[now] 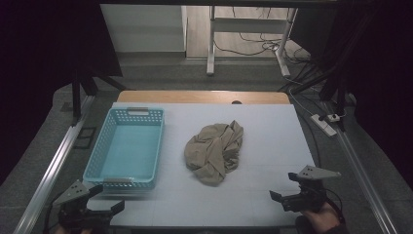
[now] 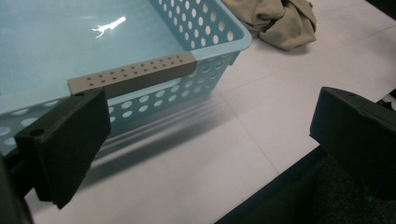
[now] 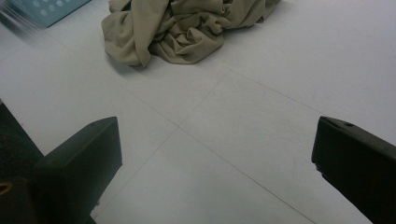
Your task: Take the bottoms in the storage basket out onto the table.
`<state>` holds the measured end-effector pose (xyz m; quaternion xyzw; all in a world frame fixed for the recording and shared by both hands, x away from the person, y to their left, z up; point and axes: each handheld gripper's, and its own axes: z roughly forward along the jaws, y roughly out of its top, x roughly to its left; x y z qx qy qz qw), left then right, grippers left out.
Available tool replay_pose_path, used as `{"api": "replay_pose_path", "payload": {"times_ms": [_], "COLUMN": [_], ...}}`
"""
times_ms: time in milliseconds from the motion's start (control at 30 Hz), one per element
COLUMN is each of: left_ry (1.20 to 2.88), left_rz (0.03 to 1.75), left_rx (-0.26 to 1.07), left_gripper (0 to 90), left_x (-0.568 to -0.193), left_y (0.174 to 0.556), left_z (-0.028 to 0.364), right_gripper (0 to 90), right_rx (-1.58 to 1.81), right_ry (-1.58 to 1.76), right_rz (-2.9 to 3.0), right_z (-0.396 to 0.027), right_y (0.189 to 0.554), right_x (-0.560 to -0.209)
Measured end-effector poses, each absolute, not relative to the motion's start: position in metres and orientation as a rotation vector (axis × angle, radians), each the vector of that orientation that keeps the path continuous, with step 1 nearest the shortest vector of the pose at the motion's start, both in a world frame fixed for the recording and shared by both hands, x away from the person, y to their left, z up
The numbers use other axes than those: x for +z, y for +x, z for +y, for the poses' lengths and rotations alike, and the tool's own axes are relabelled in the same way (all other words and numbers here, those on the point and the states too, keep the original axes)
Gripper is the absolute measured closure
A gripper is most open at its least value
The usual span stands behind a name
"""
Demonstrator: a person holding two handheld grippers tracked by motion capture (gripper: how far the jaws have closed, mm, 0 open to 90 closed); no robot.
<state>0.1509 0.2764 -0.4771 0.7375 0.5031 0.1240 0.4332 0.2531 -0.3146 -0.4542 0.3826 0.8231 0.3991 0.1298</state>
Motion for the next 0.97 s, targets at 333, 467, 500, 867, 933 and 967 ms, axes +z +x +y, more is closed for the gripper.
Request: {"api": "replay_pose_path", "payload": {"times_ms": [333, 467, 500, 867, 933, 967], "left_ry": [1.870, 1.890, 1.899, 1.951, 1.949, 1.942], "left_rz": [1.280, 1.283, 1.285, 1.313, 1.310, 1.312], "left_rx": [0.329, 0.330, 0.329, 0.312, 0.308, 0.302], "left_gripper": [0.0, 0.0, 0.0, 0.0, 0.0, 0.0], "left_x": [-0.477, -0.478, -0.478, -0.479, -0.479, -0.478], "left_y": [0.145, 0.143, 0.143, 0.138, 0.138, 0.139], "left_z": [0.277, 0.276, 0.276, 0.274, 0.275, 0.275], "right_gripper": [1.4, 1.4, 1.4, 1.4, 1.4, 1.4], "right_rx": [1.153, 1.150, 1.149, 1.149, 1.148, 1.146], "right_ry": [1.107, 1.105, 1.104, 1.105, 1.108, 1.107], "right_rz": [2.399, 2.399, 2.400, 2.399, 2.398, 2.400], "right_z": [-0.313, -0.312, -0.312, -0.312, -0.312, -0.312], "right_y": [0.254, 0.255, 0.255, 0.255, 0.255, 0.255], "right_x": [-0.454, -0.454, -0.454, -0.454, -0.455, -0.455]}}
